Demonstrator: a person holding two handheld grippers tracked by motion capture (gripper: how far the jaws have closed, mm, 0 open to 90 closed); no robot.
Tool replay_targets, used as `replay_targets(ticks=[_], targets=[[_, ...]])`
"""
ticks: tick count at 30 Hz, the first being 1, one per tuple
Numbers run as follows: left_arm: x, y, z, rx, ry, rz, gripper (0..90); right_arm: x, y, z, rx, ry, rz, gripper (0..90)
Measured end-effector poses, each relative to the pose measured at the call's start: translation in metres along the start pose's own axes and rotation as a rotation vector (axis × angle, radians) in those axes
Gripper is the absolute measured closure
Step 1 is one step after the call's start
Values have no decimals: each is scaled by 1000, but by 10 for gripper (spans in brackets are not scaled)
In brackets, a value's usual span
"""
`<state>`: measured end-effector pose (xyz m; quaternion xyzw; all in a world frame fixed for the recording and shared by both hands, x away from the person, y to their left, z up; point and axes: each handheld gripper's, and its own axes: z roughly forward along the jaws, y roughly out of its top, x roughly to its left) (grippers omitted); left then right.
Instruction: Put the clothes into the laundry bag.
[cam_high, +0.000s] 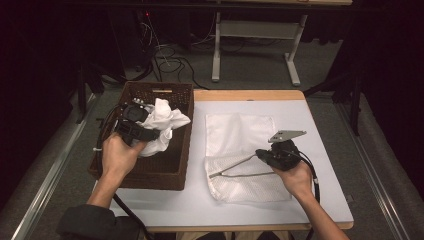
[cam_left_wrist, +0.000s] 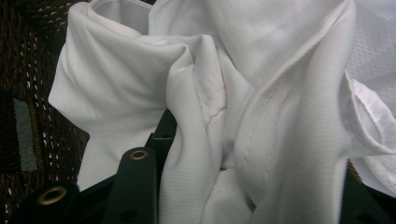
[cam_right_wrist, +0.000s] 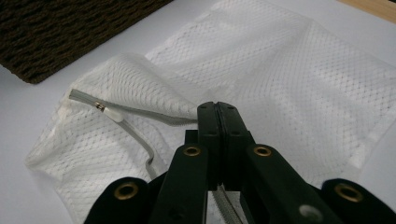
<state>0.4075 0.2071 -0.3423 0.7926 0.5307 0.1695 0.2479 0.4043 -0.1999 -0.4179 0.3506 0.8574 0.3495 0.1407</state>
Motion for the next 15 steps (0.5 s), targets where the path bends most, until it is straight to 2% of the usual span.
replay_targets(ticks=[4, 5, 11, 15], targets=[[-12, 1, -7, -20, -31, 38, 569, -1, 0, 2, 0, -3, 4, 900], [-15, 1, -9, -28, -43, 62, 569, -1, 0, 2, -1, -1, 9, 900], [-34, 4, -16, -37, -98, 104, 568, -3, 1, 3, -2, -4, 16, 900], [-47, 7, -22, -56, -129, 148, 566, -4, 0, 7, 0, -4, 23, 900]])
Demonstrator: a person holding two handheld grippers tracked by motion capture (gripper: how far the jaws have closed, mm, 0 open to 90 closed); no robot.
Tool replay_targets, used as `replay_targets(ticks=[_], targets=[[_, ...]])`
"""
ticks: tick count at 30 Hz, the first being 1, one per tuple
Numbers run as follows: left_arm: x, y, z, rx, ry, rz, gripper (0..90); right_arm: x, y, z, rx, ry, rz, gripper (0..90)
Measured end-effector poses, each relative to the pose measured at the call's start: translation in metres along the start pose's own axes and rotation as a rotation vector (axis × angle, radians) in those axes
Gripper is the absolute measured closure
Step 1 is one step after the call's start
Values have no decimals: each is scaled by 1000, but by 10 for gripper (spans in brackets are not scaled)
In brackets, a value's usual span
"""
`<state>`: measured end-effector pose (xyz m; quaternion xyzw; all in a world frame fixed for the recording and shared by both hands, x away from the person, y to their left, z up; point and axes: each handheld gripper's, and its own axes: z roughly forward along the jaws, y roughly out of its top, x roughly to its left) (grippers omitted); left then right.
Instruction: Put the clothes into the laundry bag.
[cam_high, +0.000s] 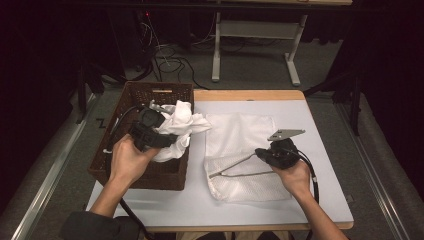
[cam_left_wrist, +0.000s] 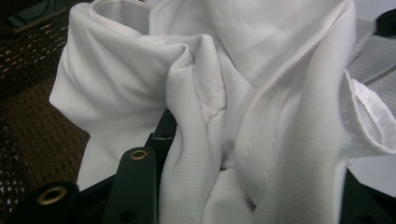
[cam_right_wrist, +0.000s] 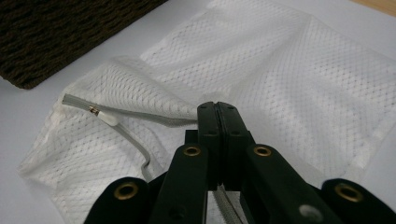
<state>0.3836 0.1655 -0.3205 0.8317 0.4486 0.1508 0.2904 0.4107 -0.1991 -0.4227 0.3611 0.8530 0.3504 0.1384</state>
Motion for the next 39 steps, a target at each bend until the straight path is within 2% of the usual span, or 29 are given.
replay_targets(ticks=[4, 9, 13, 16, 20, 23, 30, 39], targets=[[-12, 5, -3, -3, -31, 38, 566, 0, 0, 1, 0, 5, 3, 900], [-29, 8, -4, -4, -35, 96, 564, -2, 0, 0, 9, -2, 13, 900], [-36, 12, -4, -1, -62, 113, 563, -3, 0, 1, 7, -1, 11, 900], [-41, 15, -3, -5, -103, 117, 563, -4, 0, 1, 2, 1, 14, 900], [-49, 19, 4, 14, -128, 139, 562, -8, 1, 2, 4, -5, 39, 900], [-56, 21, 8, 29, -143, 166, 562, -9, 1, 3, 4, -6, 36, 900], [-72, 19, 22, 55, -176, 198, 554, -12, 2, 4, 2, -11, 53, 900], [-84, 10, 46, 96, -211, 210, 546, -15, 3, 9, 8, -14, 64, 900]])
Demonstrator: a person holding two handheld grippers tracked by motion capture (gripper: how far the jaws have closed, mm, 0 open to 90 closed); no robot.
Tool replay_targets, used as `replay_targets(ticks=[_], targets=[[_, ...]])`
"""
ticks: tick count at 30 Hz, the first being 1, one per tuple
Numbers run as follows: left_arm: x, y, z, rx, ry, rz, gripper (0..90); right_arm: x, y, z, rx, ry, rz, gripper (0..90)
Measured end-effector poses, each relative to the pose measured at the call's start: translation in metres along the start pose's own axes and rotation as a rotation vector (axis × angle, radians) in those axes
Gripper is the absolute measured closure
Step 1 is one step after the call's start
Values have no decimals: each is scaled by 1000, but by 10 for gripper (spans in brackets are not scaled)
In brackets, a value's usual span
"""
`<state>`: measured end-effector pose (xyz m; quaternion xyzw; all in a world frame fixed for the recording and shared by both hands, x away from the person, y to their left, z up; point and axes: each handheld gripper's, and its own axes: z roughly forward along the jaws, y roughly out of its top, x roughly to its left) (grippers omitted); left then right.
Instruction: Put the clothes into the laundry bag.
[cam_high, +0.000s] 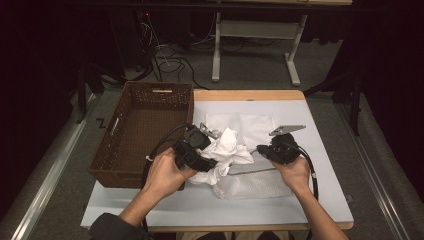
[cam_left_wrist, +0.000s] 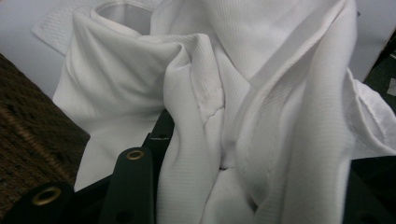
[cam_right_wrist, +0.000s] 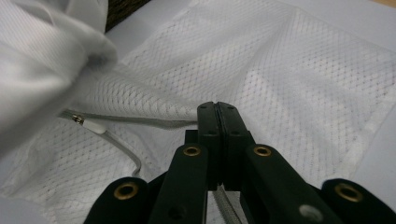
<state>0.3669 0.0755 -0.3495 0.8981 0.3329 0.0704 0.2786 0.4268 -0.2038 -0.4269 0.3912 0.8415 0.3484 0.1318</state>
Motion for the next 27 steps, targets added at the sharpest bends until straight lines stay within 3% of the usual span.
replay_targets(ticks=[12, 27], targets=[[-13, -7, 32, 17, -49, 13, 539, -2, 3, 7, 24, -2, -2, 900], [-36, -2, 84, 80, -12, 71, 519, 3, 4, 9, 31, 11, -18, 900]])
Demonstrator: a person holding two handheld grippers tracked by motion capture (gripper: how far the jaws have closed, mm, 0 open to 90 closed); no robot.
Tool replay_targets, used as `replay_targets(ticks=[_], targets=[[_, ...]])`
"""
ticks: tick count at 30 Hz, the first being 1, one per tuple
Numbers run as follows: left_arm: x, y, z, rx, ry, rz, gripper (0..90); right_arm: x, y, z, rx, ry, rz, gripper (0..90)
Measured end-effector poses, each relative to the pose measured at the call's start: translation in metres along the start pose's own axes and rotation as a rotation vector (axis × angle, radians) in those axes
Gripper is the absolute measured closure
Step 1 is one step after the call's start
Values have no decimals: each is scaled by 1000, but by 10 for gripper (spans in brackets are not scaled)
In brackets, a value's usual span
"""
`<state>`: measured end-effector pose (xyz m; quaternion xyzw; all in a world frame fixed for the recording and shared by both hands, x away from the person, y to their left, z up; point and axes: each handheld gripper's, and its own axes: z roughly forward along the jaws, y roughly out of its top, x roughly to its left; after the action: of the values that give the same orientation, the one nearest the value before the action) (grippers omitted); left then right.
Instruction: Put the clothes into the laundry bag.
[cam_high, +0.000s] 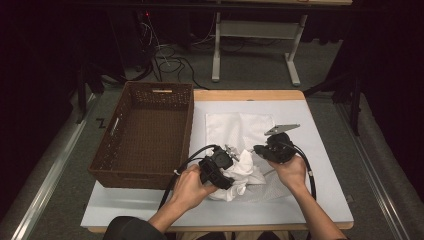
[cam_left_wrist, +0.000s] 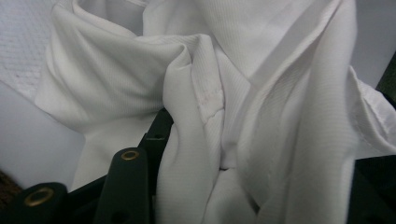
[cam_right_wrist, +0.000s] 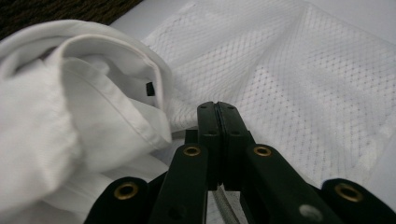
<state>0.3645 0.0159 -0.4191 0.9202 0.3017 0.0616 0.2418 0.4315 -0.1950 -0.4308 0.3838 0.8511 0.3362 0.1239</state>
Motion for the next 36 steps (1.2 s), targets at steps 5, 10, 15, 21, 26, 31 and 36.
replay_targets(ticks=[5, 10, 15, 21, 26, 31, 36], targets=[[0, 3, 13, 15, 15, -14, 513, 3, -2, -2, 6, 7, -12, 900], [0, 8, 23, 32, 34, -21, 500, 4, -4, -2, 6, 29, -5, 900], [-1, 14, 33, 33, 52, -22, 481, 7, -5, -3, -8, 53, -14, 900], [-5, 21, 46, 40, 92, -6, 459, 12, -5, -6, -33, 78, -21, 900], [7, 27, 52, -15, 142, -65, 451, 16, -5, -9, -37, 104, -17, 900], [11, 27, 51, -39, 162, -71, 428, 12, -7, -8, -32, 108, -6, 900], [6, 22, 42, -48, 133, -30, 333, 9, -13, -5, -10, 104, -2, 900]])
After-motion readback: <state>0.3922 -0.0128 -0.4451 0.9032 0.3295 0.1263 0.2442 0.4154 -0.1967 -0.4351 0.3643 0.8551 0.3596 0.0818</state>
